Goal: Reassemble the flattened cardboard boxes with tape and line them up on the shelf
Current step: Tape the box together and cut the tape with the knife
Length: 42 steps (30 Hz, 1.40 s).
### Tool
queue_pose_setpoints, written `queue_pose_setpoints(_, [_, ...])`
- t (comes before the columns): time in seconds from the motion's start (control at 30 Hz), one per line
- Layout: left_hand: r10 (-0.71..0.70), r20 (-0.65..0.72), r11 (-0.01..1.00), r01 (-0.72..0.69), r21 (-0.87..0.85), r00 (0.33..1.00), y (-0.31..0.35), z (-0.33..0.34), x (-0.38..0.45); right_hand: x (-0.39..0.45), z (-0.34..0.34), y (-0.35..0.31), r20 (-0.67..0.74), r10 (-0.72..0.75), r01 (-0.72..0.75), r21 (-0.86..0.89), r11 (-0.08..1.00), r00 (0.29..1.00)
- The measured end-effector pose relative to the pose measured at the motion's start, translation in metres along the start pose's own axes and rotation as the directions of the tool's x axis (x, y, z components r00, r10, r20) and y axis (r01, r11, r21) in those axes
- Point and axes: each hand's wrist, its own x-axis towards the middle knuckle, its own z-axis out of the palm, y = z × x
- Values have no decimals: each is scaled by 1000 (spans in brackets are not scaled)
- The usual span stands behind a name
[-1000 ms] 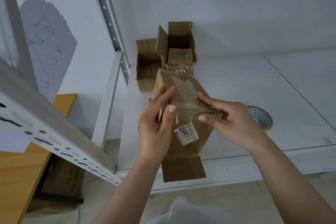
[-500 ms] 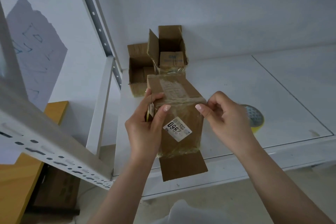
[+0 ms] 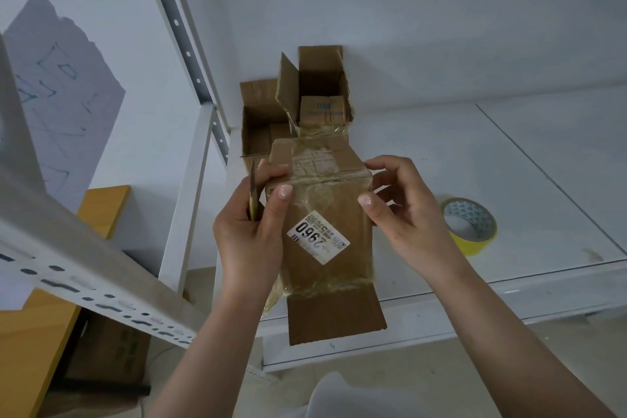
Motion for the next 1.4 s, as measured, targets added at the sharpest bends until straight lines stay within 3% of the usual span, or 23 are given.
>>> queue_pose_setpoints(0.2, [-17,0,1000,17,-16,1000,-4,4,-1,-2,4,-3,-58,-81,74,-116,990,995])
queue_pose_setpoints(0.3, [12,27,1000,-12,8,1000,-4,6,-3,-1,-1,-1,-15,-112,110,-88,990,994])
queue_pose_setpoints(0.37, [36,47,999,-37,23,998,-5,5,-5,-2,-3,2,1,-172,170,-172,970,985])
queue_pose_setpoints(0.6, [126,174,992,-124,-20,977,-15,-1,-7,-12,-1,12,-67,-438,392,-341,854,896])
queue_pose_setpoints(0.67, [95,237,996,-91,-27,967,-23,-6,-6,-15,-1,16,-39,-471,431,-343,835,881])
queue_pose_setpoints(0.73, [21,288,1000,-19,-11,957,-32,-16,-7,-18,-2,21,-10,-433,412,-287,865,901])
queue_pose_setpoints(0.83, [-14,350,1000,15,1,937,-44,-33,-13,-15,-5,29,-94,-266,242,-208,948,959])
queue_pose_setpoints(0.93, [-36,358,996,2,94,933,-47,-47,-19,6,-9,34,-173,-109,46,-332,942,979])
queue_pose_setpoints(1.0, [-53,316,990,10,138,947,-45,-50,-23,25,-10,39,-109,48,-88,-399,913,993])
queue_pose_setpoints(1.07, [-62,255,981,12,192,965,-42,-50,-27,43,-9,42,8,252,-239,-291,926,968])
queue_pose_setpoints(1.13, [-79,182,976,39,213,980,-39,-47,-29,54,-8,43,69,361,-348,-152,925,930])
queue_pose_setpoints(1.27, [-91,39,965,78,252,995,-31,-46,-22,57,-19,47,-153,265,-280,-82,957,952])
queue_pose_setpoints(1.4, [-134,-74,924,152,351,988,-31,-43,4,52,-35,50,-308,246,-270,-36,962,919])
